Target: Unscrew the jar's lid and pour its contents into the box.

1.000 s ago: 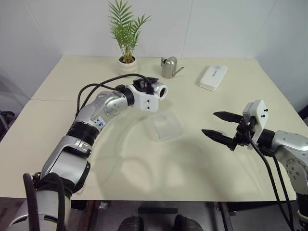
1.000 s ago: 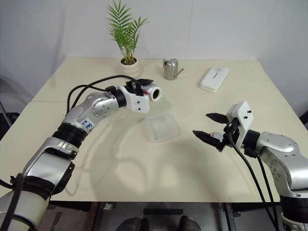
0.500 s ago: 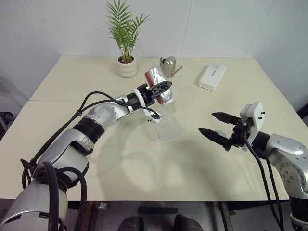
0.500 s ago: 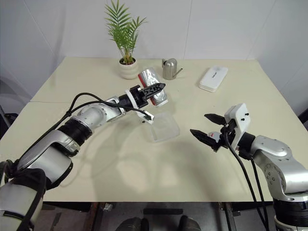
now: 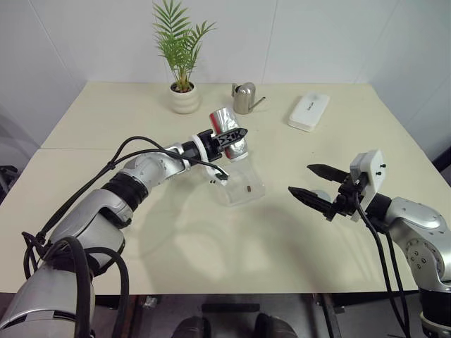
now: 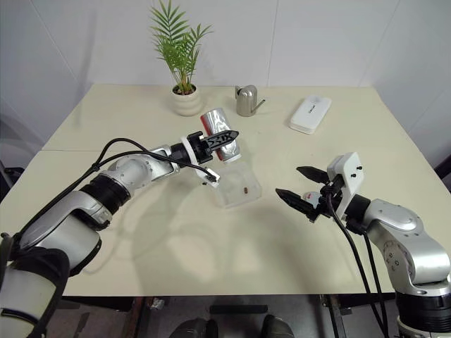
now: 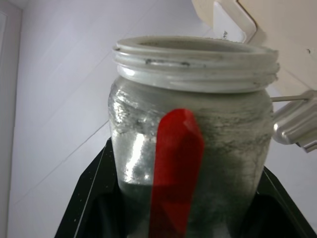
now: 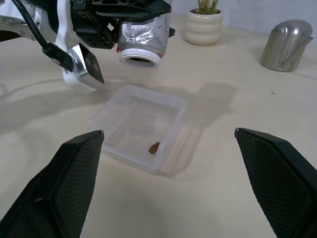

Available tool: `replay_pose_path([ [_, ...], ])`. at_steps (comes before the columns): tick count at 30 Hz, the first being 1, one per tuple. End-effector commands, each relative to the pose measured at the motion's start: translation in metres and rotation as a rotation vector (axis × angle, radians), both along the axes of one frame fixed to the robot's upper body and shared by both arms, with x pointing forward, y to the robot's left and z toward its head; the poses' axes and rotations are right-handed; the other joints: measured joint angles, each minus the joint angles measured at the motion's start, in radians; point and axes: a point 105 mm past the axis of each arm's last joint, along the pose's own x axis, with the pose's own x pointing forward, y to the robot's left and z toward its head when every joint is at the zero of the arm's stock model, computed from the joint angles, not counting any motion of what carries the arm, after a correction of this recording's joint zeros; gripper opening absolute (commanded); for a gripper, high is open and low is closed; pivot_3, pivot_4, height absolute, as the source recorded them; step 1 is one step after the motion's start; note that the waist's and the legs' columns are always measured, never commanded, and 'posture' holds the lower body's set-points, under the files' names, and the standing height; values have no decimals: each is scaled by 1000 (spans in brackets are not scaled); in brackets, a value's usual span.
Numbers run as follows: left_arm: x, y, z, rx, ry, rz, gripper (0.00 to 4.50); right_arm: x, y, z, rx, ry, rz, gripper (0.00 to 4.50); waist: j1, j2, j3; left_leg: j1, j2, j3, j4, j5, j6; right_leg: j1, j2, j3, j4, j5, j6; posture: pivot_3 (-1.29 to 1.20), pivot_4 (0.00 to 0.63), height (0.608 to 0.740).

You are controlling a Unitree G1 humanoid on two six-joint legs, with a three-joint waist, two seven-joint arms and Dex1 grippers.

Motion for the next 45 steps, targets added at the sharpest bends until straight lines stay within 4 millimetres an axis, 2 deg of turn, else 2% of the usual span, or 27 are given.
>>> replay_pose_path([
  [1, -4, 9, 21, -121, 64, -4, 1927, -2, 3, 7, 7, -35, 18, 4454, 0, 0, 0, 0, 0, 0, 0, 0, 0, 0, 0, 1, 1, 0, 0, 0, 150, 740],
  [2, -4, 13, 22, -152, 101, 3, 1927, -2, 3, 6, 9, -34, 20, 4454, -1, 0, 0, 0, 0, 0, 0, 0, 0, -1, 0, 1, 1, 0, 0, 0, 150, 740],
  [3, -1, 20, 20, -248, 244, 26, 1927, -2, 4, 6, 8, -32, 22, 4454, -1, 0, 0, 0, 0, 0, 0, 0, 0, -1, 0, 1, 1, 0, 0, 0, 150, 740],
  [6, 2, 43, 17, -628, 703, 49, 1927, -3, 4, 4, 2, -24, 35, 4454, -3, 0, 0, 1, 1, 1, 1, 0, 0, -2, -1, 2, 2, 0, 0, 0, 150, 740],
  [10, 9, 73, 16, -1100, 1115, 65, 1927, -3, 5, 3, -17, -27, 57, 4454, -5, 0, 0, 0, 1, 1, 5, 0, 0, -2, -1, 2, 4, 0, 0, 0, 150, 740],
  [12, 10, 90, 11, -1332, 1264, 57, 1927, -4, 7, 2, -37, -35, 79, 4454, -5, 0, 0, -1, 1, 1, 8, 0, 0, -2, 0, 2, 5, 0, 0, 0, 150, 740],
  [17, 8, 142, -7, -1839, 1452, 30, 1927, -4, 15, -2, -104, -78, 153, 4454, -8, -1, -1, 2, 1, 0, 13, -1, 1, 2, 1, 4, 8, 2, 2, 0, 150, 740],
  [20, 0, 173, -19, -2058, 1488, -36, 1927, -1, 17, -4, -135, -98, 187, 4454, -14, -2, -2, 2, 1, 0, 14, -1, 2, 3, 1, 5, 8, 3, 2, 0, 150, 740],
  [22, -5, 201, -30, -2187, 1414, -36, 1927, 3, 19, -3, -135, -101, 201, 4454, -18, -4, -3, 2, 1, 0, 14, -1, 2, 3, 1, 5, 7, 3, 2, 0, 150, 740],
  [24, -9, 223, -42, -2230, 1331, 29, 1927, 7, 21, -2, -133, -103, 214, 4454, -22, -6, -3, 2, 1, 0, 14, -1, 1, 3, 1, 5, 7, 3, 2, 0, 150, 740],
  [26, -14, 236, -51, -2250, 1266, 61, 1927, 10, 24, -3, -133, -103, 227, 4454, -24, -6, -4, 2, 1, 0, 14, -1, 1, 3, 1, 5, 6, 4, 2, 0, 150, 740],
  [27, -17, 243, -51, -2258, 1217, 28, 1927, 12, 25, -3, -133, -103, 233, 4454, -24, -7, -4, 2, 1, 0, 14, -1, 1, 3, 1, 5, 6, 4, 2, 0, 150, 740],
  [31, -24, 249, -65, -2238, 1192, 45, 1927, 16, 31, -3, -120, -103, 251, 4454, -22, -8, -5, 2, 1, 0, 14, -2, 1, 3, 1, 5, 5, 4, 2, 0, 150, 740],
  [34, -30, 249, -77, -2145, 1171, 86, 1927, 19, 35, -2, -97, -107, 256, 4454, -24, -8, -5, 2, 1, 0, 13, -4, 0, 3, 1, 5, 4, 4, 2, 0, 150, 740],
  [37, -33, 258, -84, -2201, 1111, 49, 2901, 20, 38, 0, -77, -107, 259, 4500, -26, -8, -5, 2, 2, 1, 14, -5, 0, 2, 1, 5, 4, 4, 1, 0, 150, 740],
  [42, -43, 263, -85, -2179, 1062, 30, 4460, 19, 39, 0, -75, -104, 265, 4500, -27, -9, -5, 2, 3, 2, 13, -6, 0, 1, 1, 5, 4, 4, 1, 0, 150, 740],
  [45, -57, 264, -88, -2162, 1085, 35, 4460, 17, 40, -1, -81, -102, 274, 4500, -28, -9, -5, 2, 3, 3, 13, -7, 1, 1, 0, 5, 4, 4, 1, 0, 150, 740],
])
